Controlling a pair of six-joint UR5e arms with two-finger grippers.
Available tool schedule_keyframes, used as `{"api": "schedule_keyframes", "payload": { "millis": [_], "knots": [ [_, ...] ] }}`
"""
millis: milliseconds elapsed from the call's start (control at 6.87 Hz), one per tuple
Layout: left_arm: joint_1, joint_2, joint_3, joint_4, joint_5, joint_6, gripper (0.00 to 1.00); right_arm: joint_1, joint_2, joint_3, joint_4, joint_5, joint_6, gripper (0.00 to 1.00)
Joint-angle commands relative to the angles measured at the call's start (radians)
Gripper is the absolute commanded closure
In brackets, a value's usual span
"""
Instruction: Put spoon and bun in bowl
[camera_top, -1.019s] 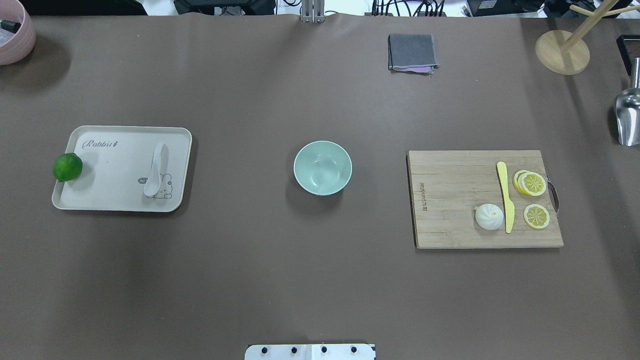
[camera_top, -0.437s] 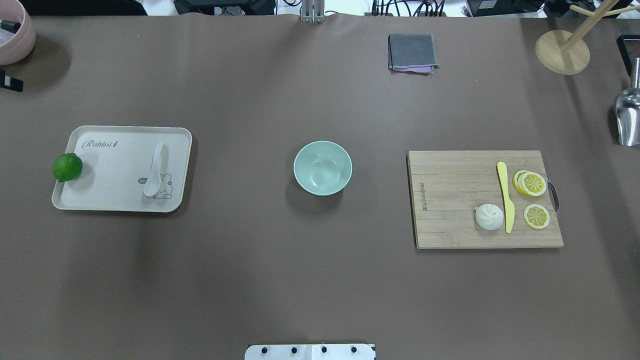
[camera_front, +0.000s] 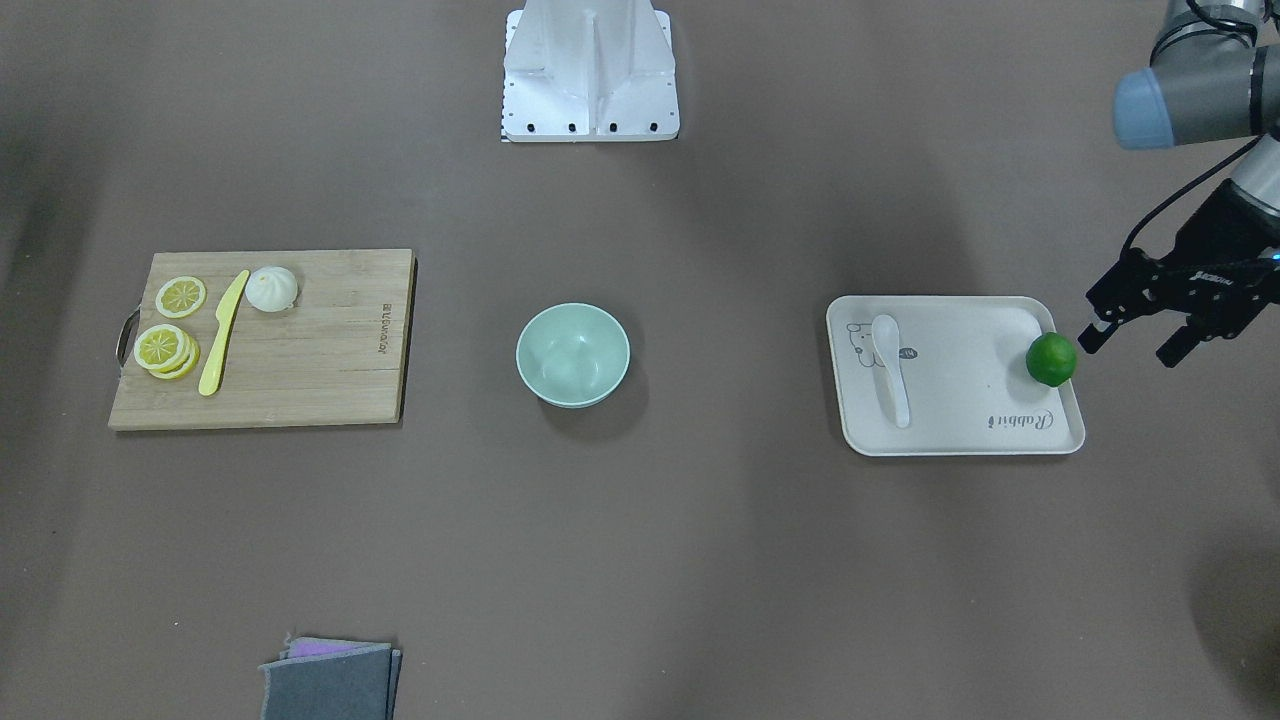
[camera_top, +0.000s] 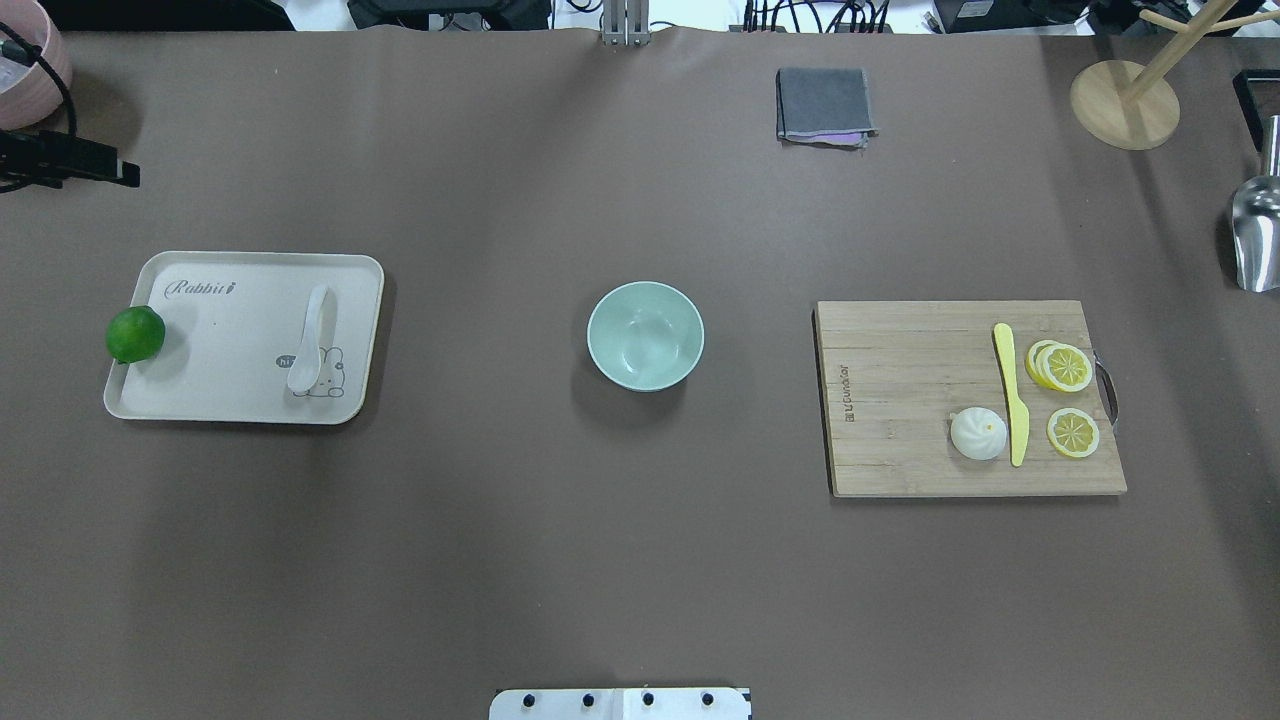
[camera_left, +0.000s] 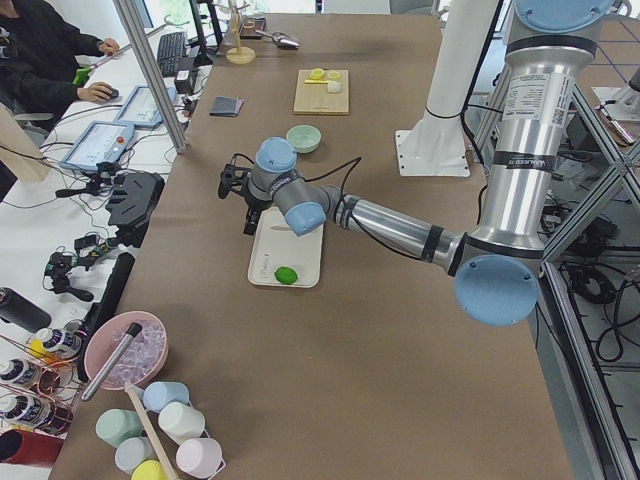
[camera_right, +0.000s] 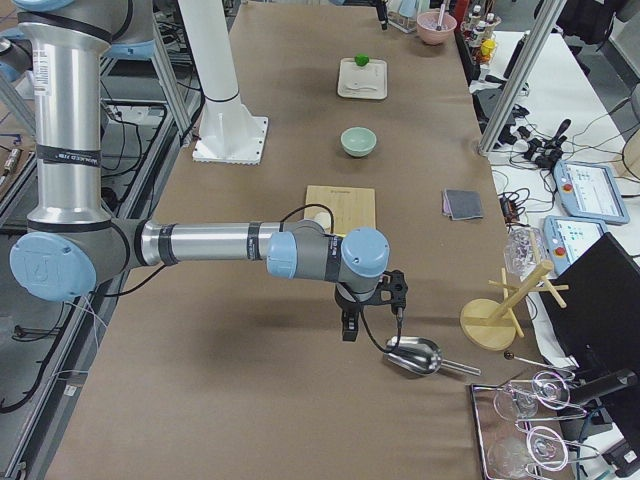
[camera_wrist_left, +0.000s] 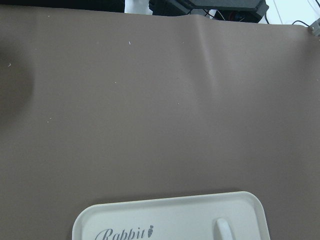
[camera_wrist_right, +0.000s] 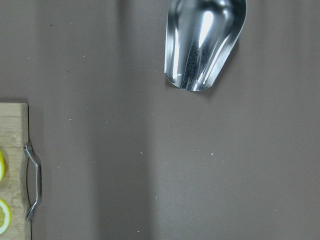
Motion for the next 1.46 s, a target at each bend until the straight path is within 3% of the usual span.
{"api": "schedule_keyframes", "payload": {
  "millis": [0,146,583,874,1311],
  "knots": [
    [0.118,0.012,-0.014,-0.004,0.198,-0.022,0.02,-0.004,0.012,0.006,0.001,0.006,0.000,0.00],
    [0.178,0.006,-0.008,0.004,0.260,-0.065,0.03,-0.005,0.021,0.012,0.001,0.009,0.000,0.00],
    [0.275,-0.028,-0.011,-0.004,0.284,-0.163,0.03,-0.010,0.047,0.006,0.000,0.008,0.002,0.00],
    [0.439,-0.049,0.021,-0.007,0.481,-0.218,0.03,-0.010,0.049,0.009,0.001,0.047,0.038,0.00],
    [0.487,-0.080,0.099,-0.010,0.511,-0.246,0.04,-0.010,0.027,-0.011,0.098,0.050,0.054,0.00]
  ]
}}
